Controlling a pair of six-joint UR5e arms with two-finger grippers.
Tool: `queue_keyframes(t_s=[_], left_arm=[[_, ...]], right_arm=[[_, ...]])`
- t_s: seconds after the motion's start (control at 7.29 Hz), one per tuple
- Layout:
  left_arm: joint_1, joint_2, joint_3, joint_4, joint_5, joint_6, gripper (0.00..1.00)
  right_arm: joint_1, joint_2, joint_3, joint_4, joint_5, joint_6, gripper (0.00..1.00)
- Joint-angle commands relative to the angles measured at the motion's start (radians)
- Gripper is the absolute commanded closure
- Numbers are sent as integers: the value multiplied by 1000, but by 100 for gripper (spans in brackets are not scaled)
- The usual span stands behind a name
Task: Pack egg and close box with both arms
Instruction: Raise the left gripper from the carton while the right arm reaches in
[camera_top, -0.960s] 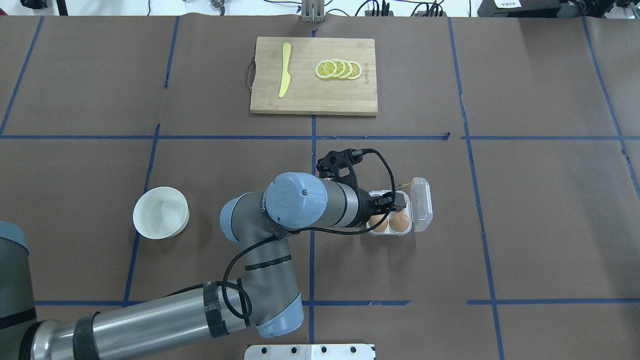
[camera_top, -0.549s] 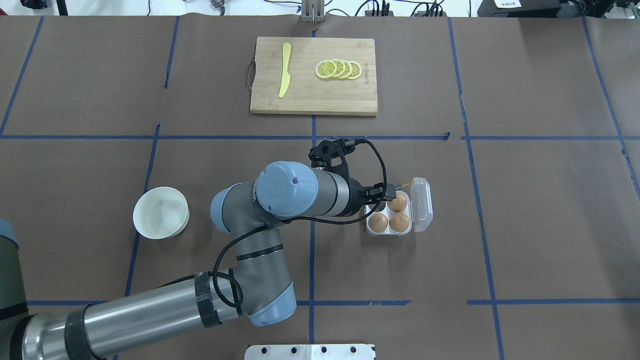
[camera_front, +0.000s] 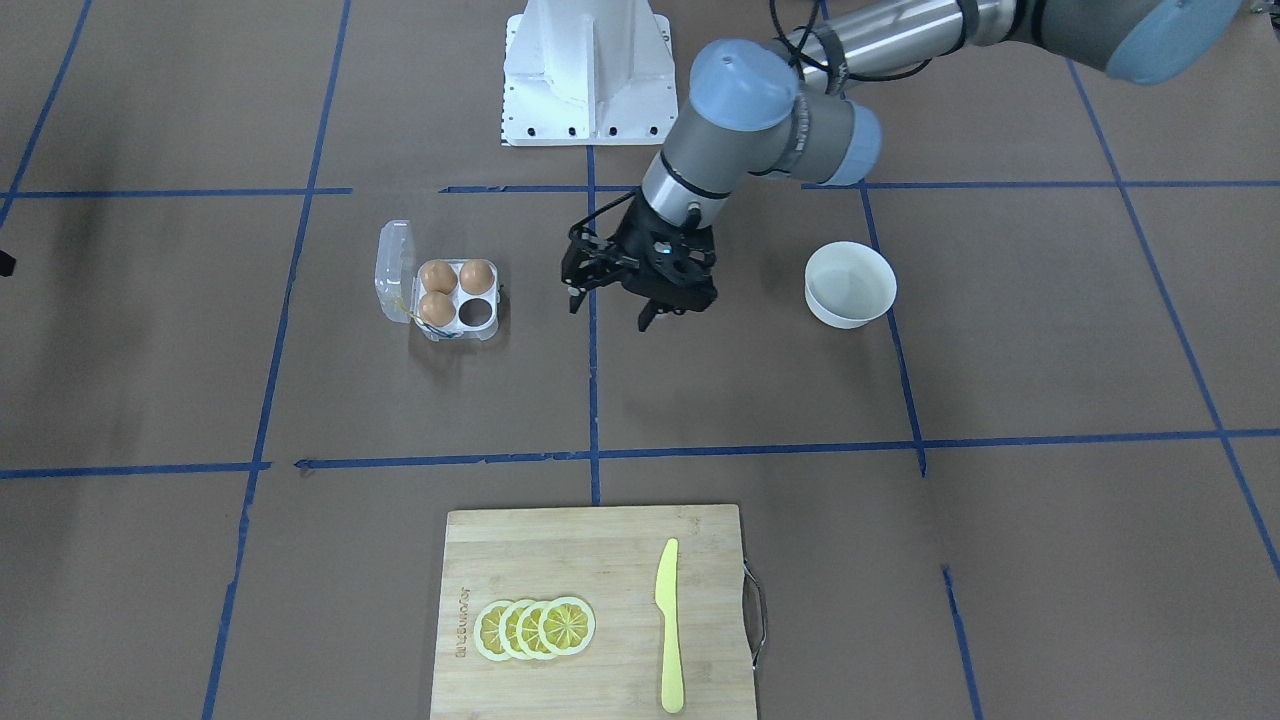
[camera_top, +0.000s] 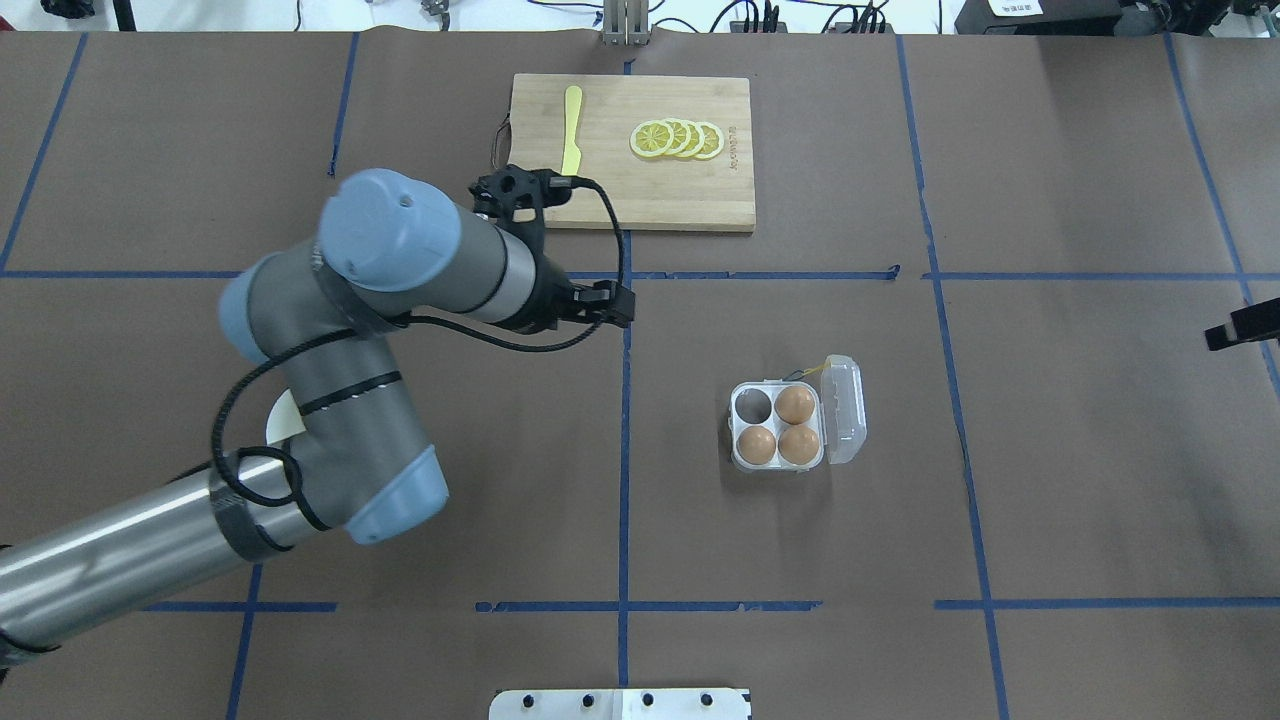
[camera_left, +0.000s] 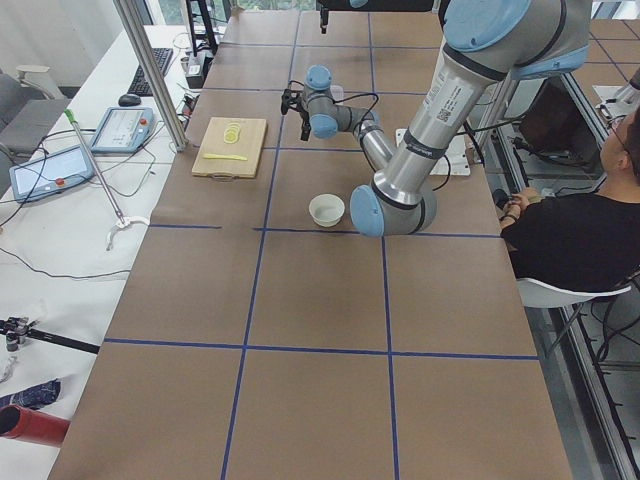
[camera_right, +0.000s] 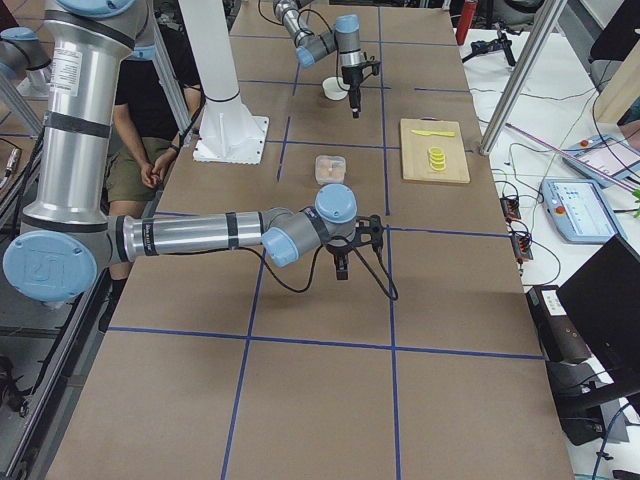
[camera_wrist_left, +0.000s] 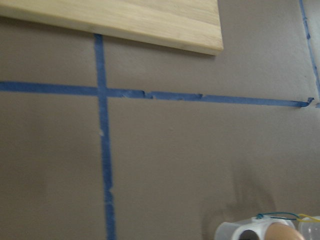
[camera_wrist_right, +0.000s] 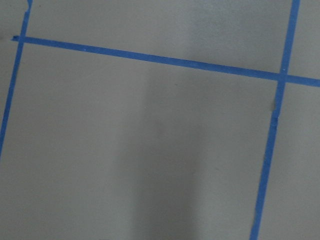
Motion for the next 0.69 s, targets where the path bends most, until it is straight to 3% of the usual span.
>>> queue_keyframes(t_s=[0.0, 0.27, 0.41, 0.55], left_arm=[[-124, 124, -69, 40, -63, 243, 13], [-238, 235, -102, 37, -122, 426, 13], [-252, 246, -102, 37, -130, 460, 13], [-261, 249, -102, 37, -132, 467, 13]], right_arm=[[-257, 104, 7, 157, -180, 413, 0], [-529, 237, 13, 149, -445, 650, 0], [-629, 339, 11, 85, -567, 709, 0], [-661, 498, 10, -88, -597, 738, 0]])
